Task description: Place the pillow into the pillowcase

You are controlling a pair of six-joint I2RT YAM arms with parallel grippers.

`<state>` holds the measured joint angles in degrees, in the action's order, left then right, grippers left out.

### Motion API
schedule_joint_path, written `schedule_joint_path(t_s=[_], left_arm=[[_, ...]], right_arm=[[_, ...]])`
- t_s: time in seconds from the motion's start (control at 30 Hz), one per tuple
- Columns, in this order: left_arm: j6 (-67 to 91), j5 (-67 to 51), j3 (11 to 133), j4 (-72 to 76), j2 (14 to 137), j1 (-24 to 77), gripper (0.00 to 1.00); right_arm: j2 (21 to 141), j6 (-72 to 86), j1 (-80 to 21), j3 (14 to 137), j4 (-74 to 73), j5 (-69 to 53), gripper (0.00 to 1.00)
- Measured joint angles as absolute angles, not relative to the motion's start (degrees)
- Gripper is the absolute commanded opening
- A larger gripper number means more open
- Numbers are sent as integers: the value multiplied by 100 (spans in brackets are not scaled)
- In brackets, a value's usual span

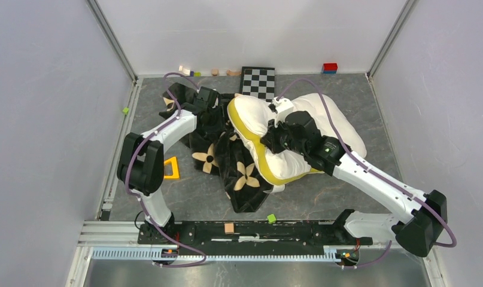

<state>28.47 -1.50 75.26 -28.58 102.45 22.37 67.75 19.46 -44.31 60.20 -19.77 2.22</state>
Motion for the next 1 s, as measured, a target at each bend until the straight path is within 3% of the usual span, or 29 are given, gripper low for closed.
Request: schedule_joint_path(t_s=[0.43,0.53,0.67,0.73,0.83,1.0], left_arm=[[2845,-497,7437,-2683,10320,2237,57],[2845,-532,7437,-2635,10503,2239,47],[2871,-539,7395,-2644,10700,2237,15],[2908,-456,7317,-2644,10669,2237,7],[2915,-187,7133,-2663,10431,2235,2],[2910,469,6755,-2703,9400,2220,2]], right_arm=[[6895,1951,-4517,6020,-1981,475,0],[6895,1949,-4517,6029,-1986,502,0],[6897,1959,-4528,6156,-2045,499,0],[6897,1975,-4536,6213,-2001,499,0],[6908,2060,-4569,6110,-1660,392,0],[7039,2335,-4668,4869,-360,-158,0]])
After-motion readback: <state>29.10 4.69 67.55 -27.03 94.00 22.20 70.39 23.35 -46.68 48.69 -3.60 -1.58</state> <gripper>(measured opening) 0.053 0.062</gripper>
